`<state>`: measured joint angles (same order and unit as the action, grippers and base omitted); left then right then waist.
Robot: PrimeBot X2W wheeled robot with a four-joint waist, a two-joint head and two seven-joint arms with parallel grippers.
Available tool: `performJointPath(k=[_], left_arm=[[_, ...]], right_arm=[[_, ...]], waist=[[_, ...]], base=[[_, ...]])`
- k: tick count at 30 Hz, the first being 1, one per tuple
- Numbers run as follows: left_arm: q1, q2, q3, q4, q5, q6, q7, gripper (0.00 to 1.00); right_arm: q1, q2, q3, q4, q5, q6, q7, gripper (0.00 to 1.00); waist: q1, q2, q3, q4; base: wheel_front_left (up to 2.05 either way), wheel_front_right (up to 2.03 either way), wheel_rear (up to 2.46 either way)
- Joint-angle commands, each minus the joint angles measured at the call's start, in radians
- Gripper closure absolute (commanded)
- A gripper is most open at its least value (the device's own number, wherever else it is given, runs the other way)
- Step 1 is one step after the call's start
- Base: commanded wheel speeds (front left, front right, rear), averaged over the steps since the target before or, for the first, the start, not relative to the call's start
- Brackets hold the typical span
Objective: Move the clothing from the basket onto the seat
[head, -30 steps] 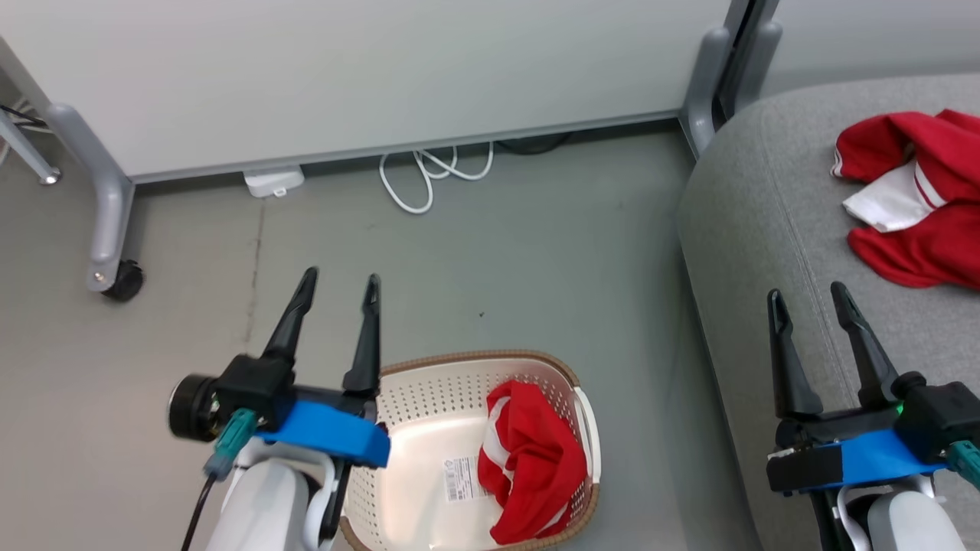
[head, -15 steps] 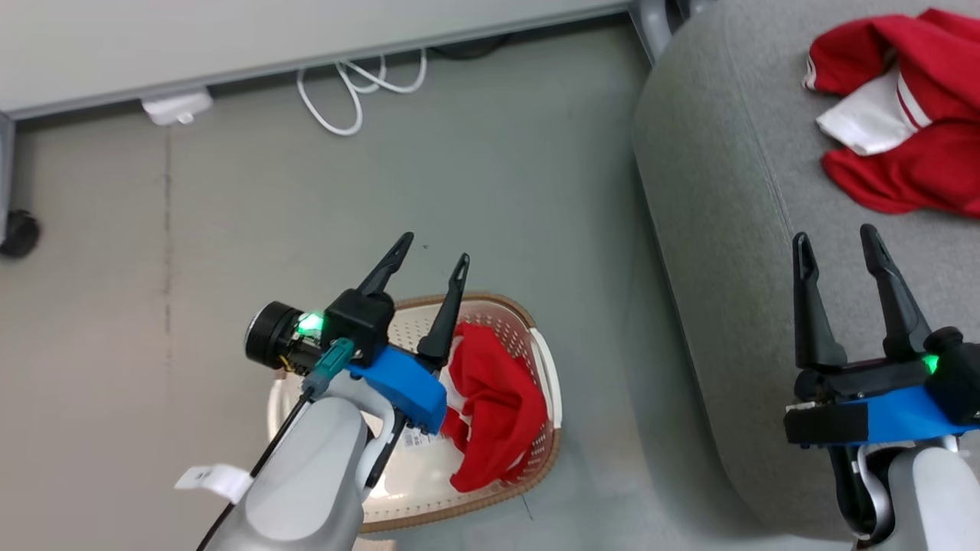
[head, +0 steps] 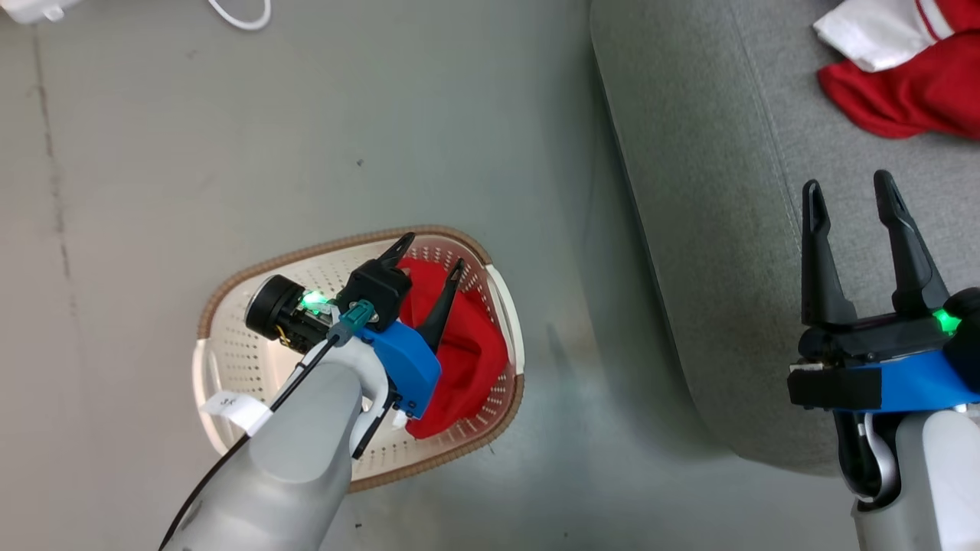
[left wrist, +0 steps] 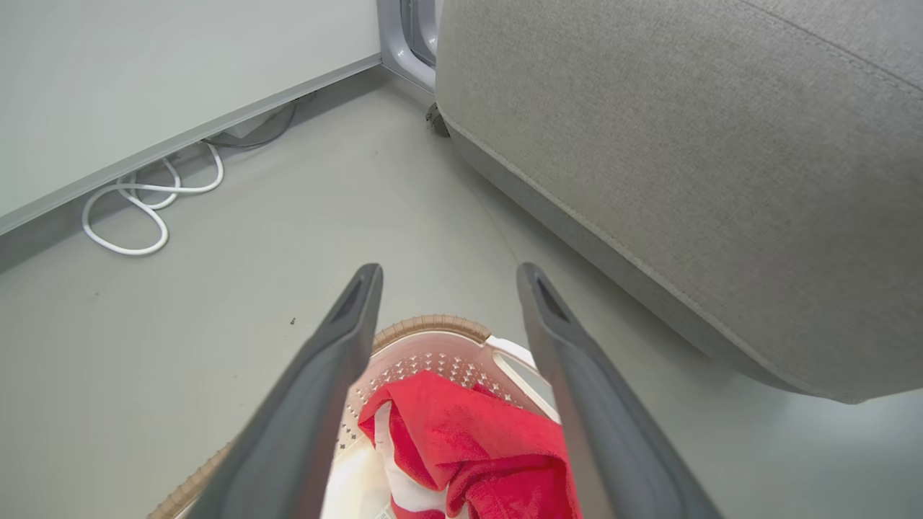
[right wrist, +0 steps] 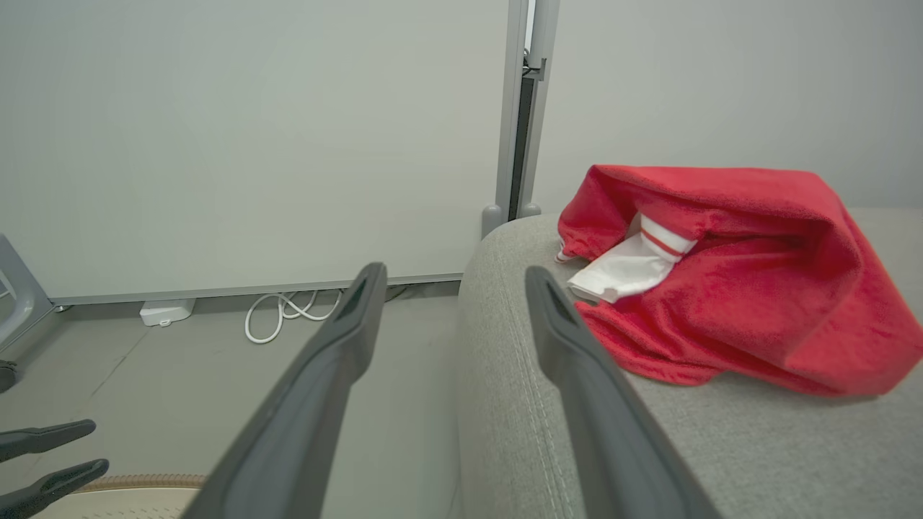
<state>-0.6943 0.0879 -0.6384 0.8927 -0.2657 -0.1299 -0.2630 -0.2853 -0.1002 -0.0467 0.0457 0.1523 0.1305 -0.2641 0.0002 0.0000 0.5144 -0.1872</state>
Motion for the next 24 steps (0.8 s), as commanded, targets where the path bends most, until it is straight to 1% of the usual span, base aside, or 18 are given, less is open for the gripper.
performJointPath(k=[1,7,12,17,24], left_arm=[[-0.028,0.005,-0.014,0.026,-0.01,0.0,-0.003,0.0],[-0.093,-0.005,-0.092,0.149,-0.068,0.0,-0.003,0.0],[-0.14,-0.013,-0.159,0.222,-0.122,0.0,0.001,0.0],[-0.159,-0.023,-0.23,0.232,-0.201,0.0,0.007,0.0],[-0.16,-0.029,-0.345,0.224,-0.303,0.0,0.051,0.0]], right_arm=[[-0.024,0.0,0.0,-0.008,0.002,0.0,-0.001,0.0],[-0.045,0.002,0.003,-0.021,0.008,0.0,-0.001,0.0],[-0.066,0.006,0.003,-0.028,0.011,0.0,-0.001,0.0],[-0.073,0.011,-0.001,-0.032,0.01,0.0,-0.001,0.0],[-0.076,0.017,-0.007,-0.032,0.008,0.0,-0.001,0.0]], waist=[[-0.0002,0.0,0.045,-0.02],[-0.0002,0.0,0.114,-0.031],[-0.0002,0.0,0.168,-0.039],[-0.0002,0.0,0.189,-0.042],[-0.0002,0.0,0.201,-0.044]], base=[[0.0,0.0,0.0],[0.0,0.0,0.0],[0.0,0.0,0.0],[0.0,0.0,0.0],[0.0,0.0,0.0]])
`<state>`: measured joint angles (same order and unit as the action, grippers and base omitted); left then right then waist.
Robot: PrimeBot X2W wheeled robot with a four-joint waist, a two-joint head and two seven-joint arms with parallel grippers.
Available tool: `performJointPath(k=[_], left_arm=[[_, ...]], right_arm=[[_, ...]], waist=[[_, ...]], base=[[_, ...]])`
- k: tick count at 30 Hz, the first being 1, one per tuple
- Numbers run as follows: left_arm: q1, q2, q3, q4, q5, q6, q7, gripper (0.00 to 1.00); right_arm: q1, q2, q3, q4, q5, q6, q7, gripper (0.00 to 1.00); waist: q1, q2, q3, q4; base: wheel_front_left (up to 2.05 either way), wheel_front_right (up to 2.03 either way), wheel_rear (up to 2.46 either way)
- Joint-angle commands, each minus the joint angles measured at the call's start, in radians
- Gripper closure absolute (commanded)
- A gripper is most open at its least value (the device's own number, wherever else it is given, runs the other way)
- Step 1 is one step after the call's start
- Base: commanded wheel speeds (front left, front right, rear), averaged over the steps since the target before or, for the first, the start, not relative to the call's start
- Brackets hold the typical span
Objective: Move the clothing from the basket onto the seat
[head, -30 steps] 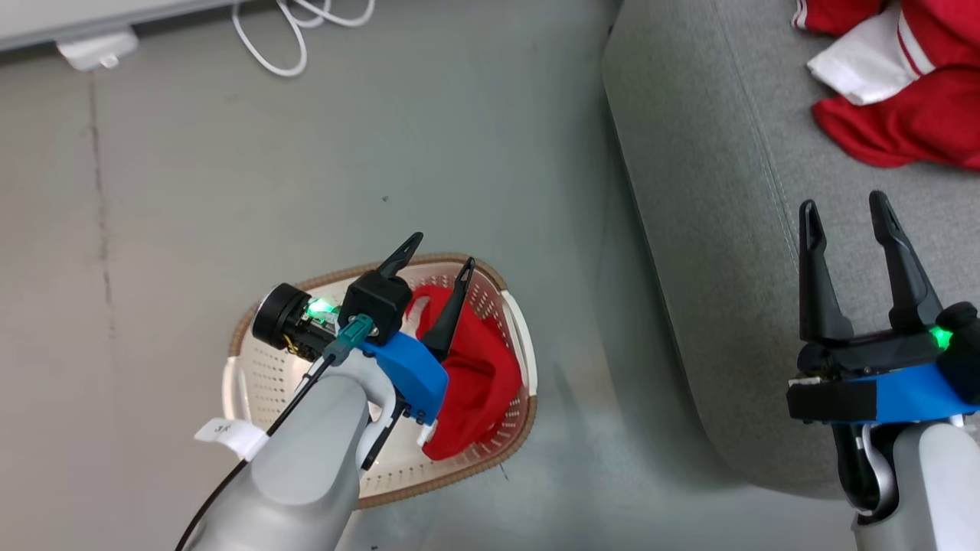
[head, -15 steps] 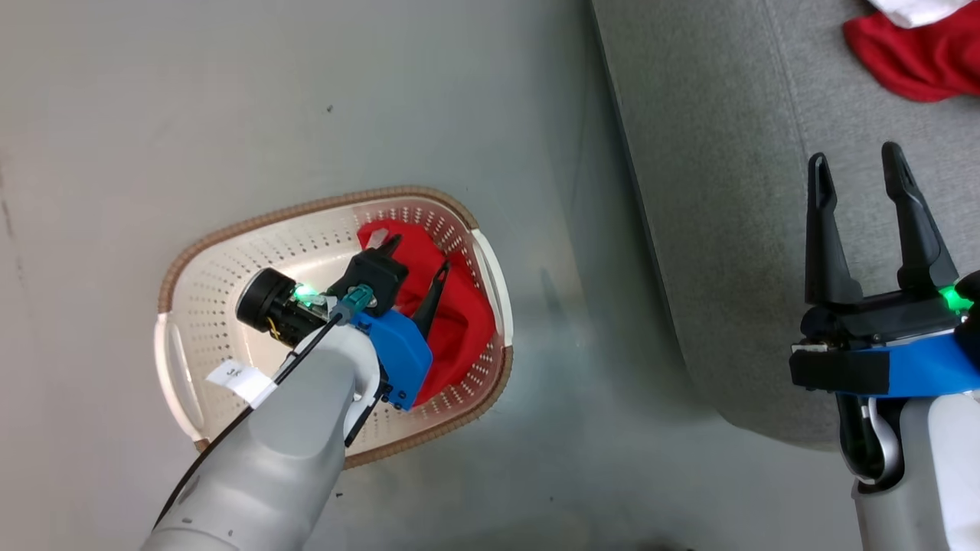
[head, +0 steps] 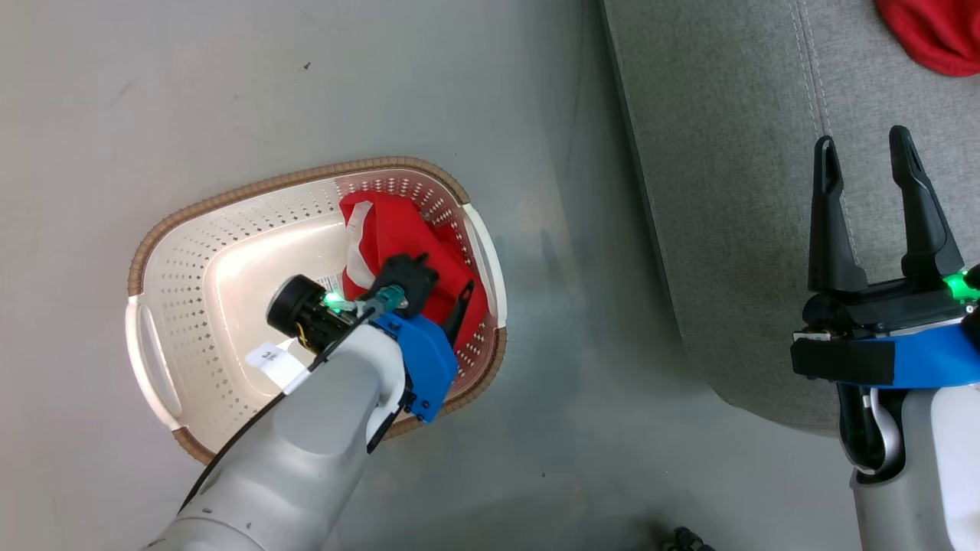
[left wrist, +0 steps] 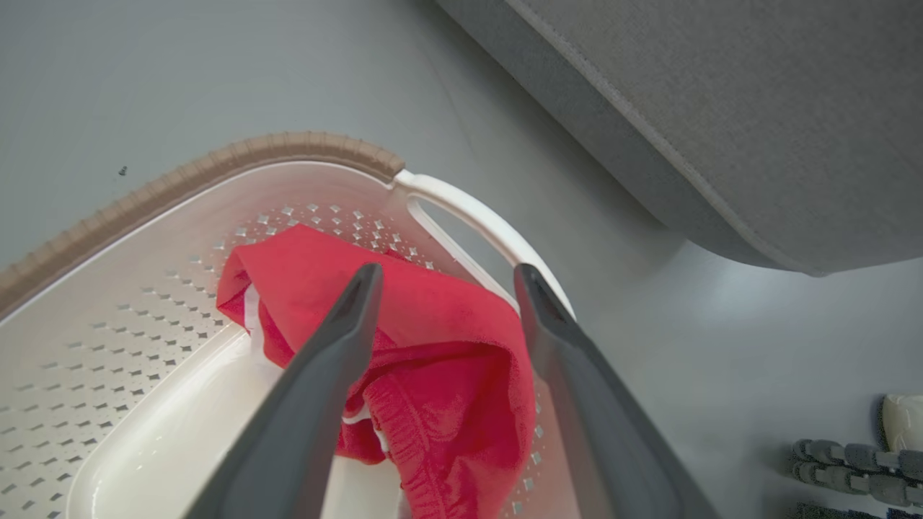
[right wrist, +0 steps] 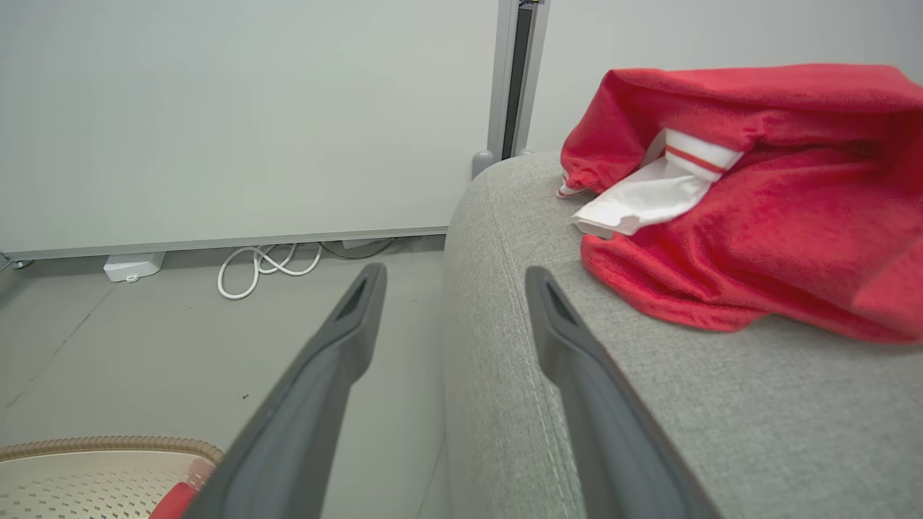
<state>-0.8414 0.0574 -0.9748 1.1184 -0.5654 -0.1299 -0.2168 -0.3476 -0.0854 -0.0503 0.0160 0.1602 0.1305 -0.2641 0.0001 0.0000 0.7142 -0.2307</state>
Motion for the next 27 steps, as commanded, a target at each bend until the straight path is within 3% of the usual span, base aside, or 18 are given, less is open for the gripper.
performJointPath(k=[1,11,27], left_arm=[[-0.015,0.001,-0.029,-0.003,-0.012,0.0,0.012,0.0],[-0.029,-0.002,-0.165,0.048,-0.081,0.0,0.076,0.0],[-0.094,-0.005,-0.243,0.099,-0.165,0.0,0.106,0.0]], right_arm=[[-0.015,0.002,-0.005,-0.002,0.002,0.0,-0.001,0.0],[-0.025,0.01,0.0,-0.001,0.011,0.0,-0.001,0.0],[-0.044,0.022,0.002,-0.014,0.021,0.0,-0.001,0.0]], waist=[[-0.0001,0.0,0.003,0.0],[-0.0001,0.0,0.033,-0.011],[-0.0001,0.0,0.123,-0.035]], base=[[0.0,0.0,0.0],[0.0,0.0,0.0],[0.0,0.0,0.0]])
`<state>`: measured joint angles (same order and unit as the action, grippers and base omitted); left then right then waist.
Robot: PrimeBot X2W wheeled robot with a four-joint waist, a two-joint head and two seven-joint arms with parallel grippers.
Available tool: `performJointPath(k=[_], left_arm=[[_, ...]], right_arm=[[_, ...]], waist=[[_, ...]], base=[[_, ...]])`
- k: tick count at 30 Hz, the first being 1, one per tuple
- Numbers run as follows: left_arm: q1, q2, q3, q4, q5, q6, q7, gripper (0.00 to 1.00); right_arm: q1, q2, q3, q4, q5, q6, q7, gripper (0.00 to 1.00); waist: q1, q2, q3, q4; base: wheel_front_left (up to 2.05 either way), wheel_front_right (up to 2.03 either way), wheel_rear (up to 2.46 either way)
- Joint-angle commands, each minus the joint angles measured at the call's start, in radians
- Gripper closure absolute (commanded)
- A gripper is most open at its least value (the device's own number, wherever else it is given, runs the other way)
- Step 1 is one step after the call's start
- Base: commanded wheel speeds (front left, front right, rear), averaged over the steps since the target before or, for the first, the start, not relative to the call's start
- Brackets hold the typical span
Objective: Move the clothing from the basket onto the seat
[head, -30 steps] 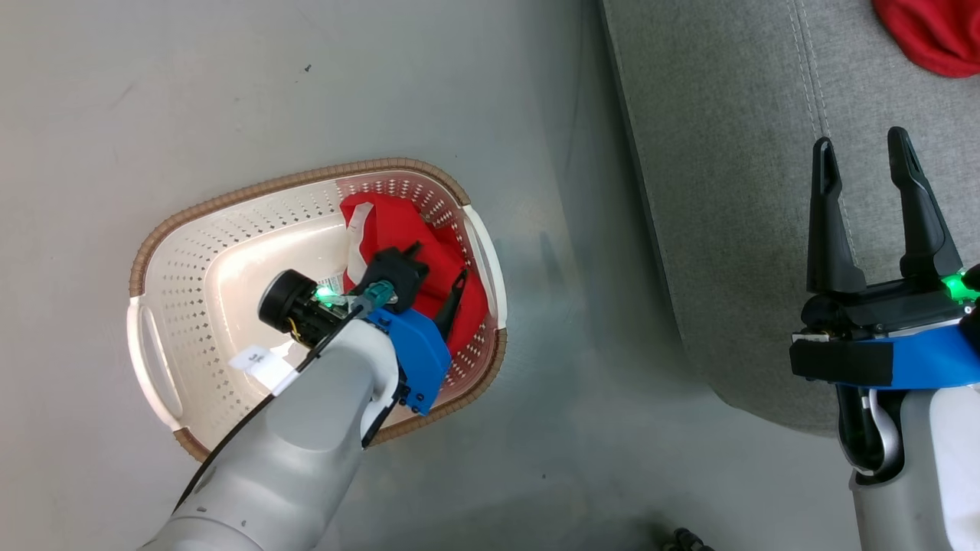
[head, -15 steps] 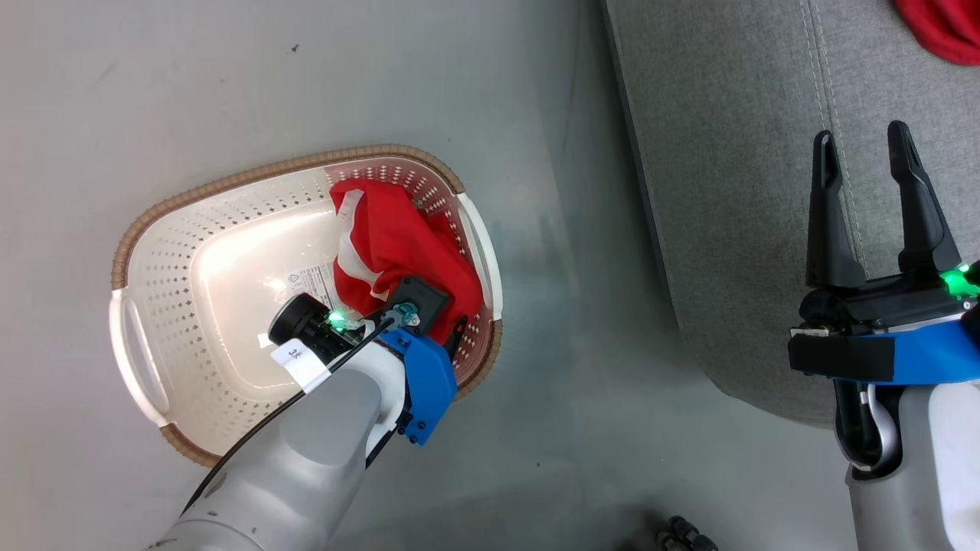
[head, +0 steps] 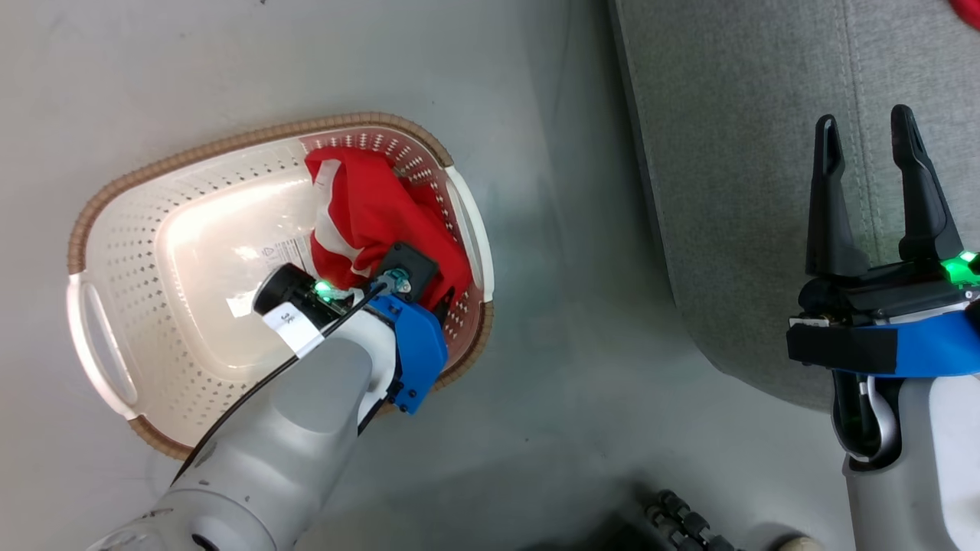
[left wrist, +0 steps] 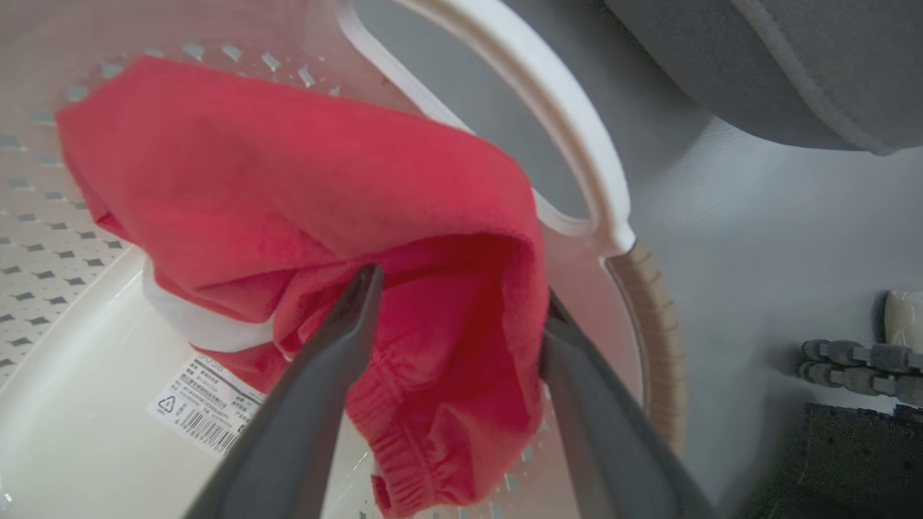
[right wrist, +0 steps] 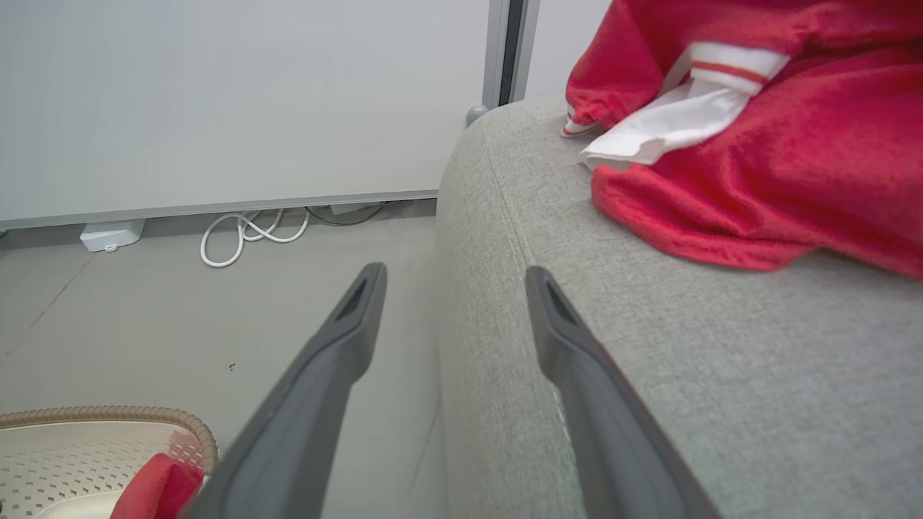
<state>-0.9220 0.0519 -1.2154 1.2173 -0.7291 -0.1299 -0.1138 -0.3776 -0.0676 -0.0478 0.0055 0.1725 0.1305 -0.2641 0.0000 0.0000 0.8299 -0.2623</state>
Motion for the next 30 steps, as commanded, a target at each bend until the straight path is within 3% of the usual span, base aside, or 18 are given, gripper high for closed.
performJointPath(k=[1,13,14,15,16,17,30], left_arm=[[-0.019,0.0,-0.006,0.005,-0.002,0.0,0.001,0.0],[-0.063,-0.001,-0.022,0.046,-0.023,0.0,0.035,0.0],[-0.065,-0.001,-0.022,0.049,-0.024,0.0,0.04,0.17],[-0.066,-0.001,-0.024,0.052,-0.023,0.0,0.043,0.45],[-0.067,-0.001,-0.025,0.053,-0.024,0.0,0.044,0.87],[-0.068,-0.001,-0.026,0.054,-0.024,0.001,0.041,1.0],[-0.034,-0.001,-0.015,0.031,-0.064,0.005,-0.045,1.0]], right_arm=[[-0.016,0.005,0.0,-0.004,0.008,0.0,-0.001,0.0],[-0.028,0.012,0.004,-0.021,0.016,0.0,-0.001,0.0],[-0.029,0.012,0.004,-0.02,0.016,0.0,-0.001,0.0],[-0.03,0.013,0.004,-0.018,0.016,0.0,-0.001,0.0],[-0.031,0.013,0.005,-0.018,0.017,0.0,-0.001,0.0],[-0.031,0.013,0.006,-0.018,0.016,0.0,-0.001,0.0],[-0.026,0.011,0.009,0.0,0.008,0.0,-0.001,0.0]], waist=[[0.0,0.0,0.013,-0.005],[0.0,0.0,0.081,-0.025],[0.0,0.0,0.082,-0.025],[0.0,0.0,0.082,-0.025],[0.0,0.0,0.083,-0.025],[0.0,0.0,0.082,-0.025],[0.0,0.0,0.011,0.015]], base=[[0.0,0.0,0.0],[0.0,0.0,0.0],[0.0,0.0,0.0],[0.0,0.0,0.0],[0.0,0.0,0.0],[0.0,0.0,0.0],[0.0,0.0,0.0]])
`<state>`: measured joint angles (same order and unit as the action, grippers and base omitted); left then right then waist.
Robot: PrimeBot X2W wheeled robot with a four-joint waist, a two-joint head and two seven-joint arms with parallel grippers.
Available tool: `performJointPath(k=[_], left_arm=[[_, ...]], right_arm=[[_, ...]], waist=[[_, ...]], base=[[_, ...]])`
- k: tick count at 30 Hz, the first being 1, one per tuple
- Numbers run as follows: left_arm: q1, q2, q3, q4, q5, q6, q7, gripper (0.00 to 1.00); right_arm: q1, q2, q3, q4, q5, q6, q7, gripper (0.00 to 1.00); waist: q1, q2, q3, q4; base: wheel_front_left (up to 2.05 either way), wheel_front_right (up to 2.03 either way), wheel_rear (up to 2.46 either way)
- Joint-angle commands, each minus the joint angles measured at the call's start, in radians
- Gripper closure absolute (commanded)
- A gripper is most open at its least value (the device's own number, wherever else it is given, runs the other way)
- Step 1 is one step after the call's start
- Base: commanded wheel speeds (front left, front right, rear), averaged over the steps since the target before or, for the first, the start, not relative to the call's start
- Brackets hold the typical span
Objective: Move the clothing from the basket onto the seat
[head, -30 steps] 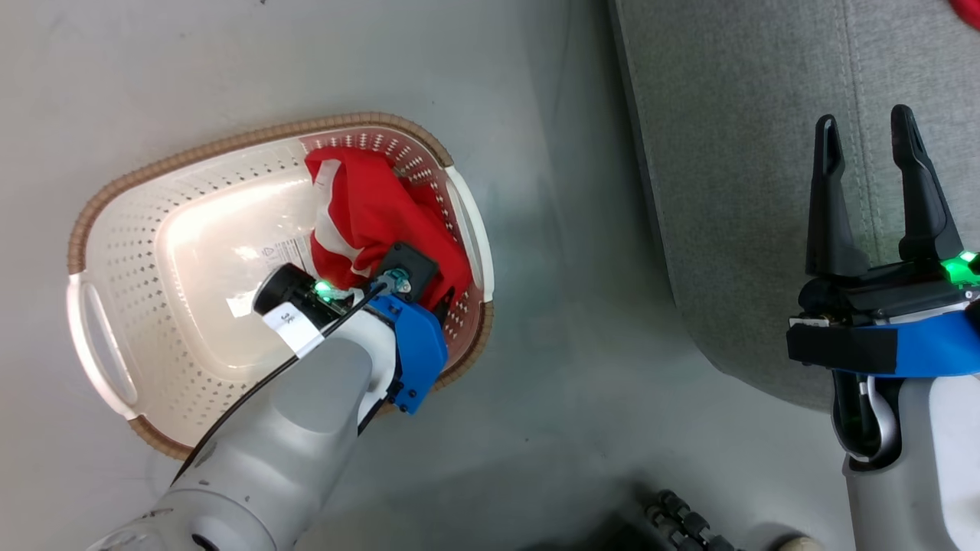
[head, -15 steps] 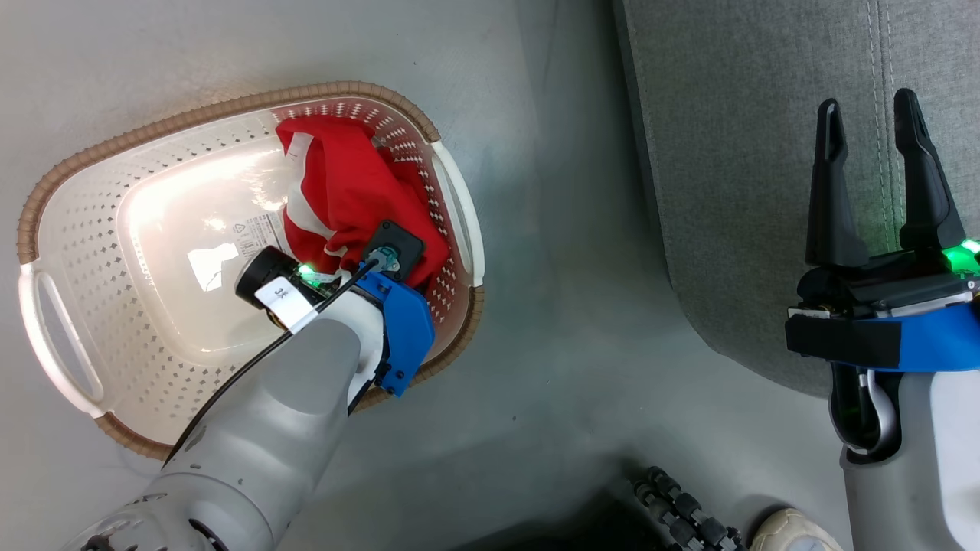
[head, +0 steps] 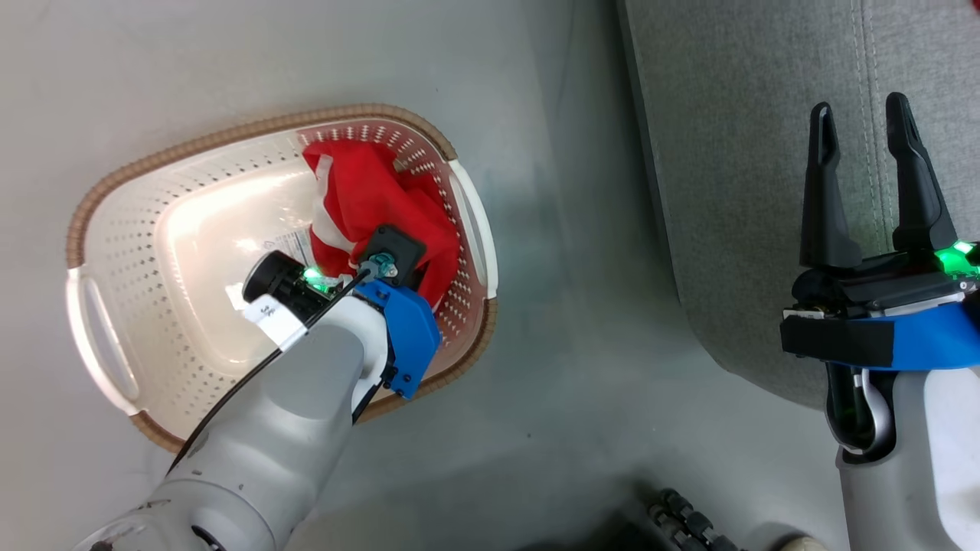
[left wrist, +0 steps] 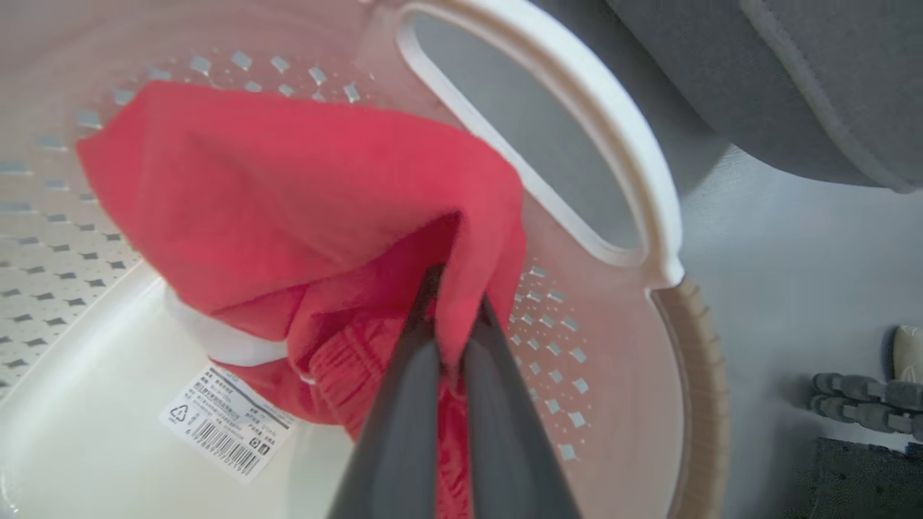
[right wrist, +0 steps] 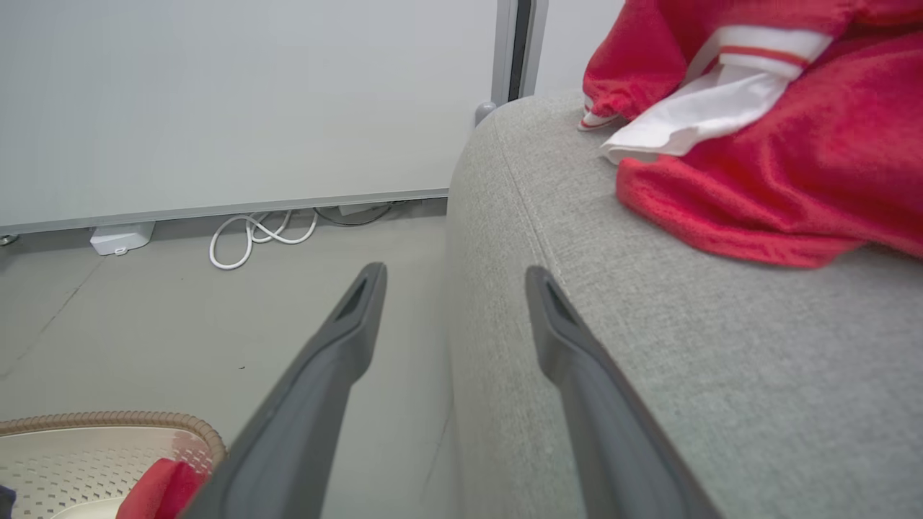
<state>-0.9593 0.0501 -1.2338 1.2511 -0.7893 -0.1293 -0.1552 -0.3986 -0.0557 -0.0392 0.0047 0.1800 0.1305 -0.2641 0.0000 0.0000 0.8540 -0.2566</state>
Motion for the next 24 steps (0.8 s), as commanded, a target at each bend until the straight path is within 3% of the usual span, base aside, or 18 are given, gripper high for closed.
performJointPath(k=[1,16,24], left_arm=[[0.01,0.001,0.005,-0.004,-0.008,0.005,-0.012,1.0],[0.096,0.0,0.088,-0.05,-0.09,0.014,-0.11,1.0],[0.162,0.037,0.251,-0.208,-0.02,0.05,-0.111,1.0]], right_arm=[[-0.005,-0.005,0.0,0.003,0.001,0.0,-0.001,0.0],[0.043,-0.029,0.012,0.057,-0.002,0.001,0.0,0.0],[0.078,-0.04,0.005,0.082,-0.007,0.001,0.0,0.0]], waist=[[0.0,0.0,-0.023,0.013],[0.0,0.0,-0.221,0.084],[0.0,0.0,-0.325,0.122]], base=[[0.0,0.0,0.0],[0.0,0.0,0.0],[0.0,0.0,0.0]])
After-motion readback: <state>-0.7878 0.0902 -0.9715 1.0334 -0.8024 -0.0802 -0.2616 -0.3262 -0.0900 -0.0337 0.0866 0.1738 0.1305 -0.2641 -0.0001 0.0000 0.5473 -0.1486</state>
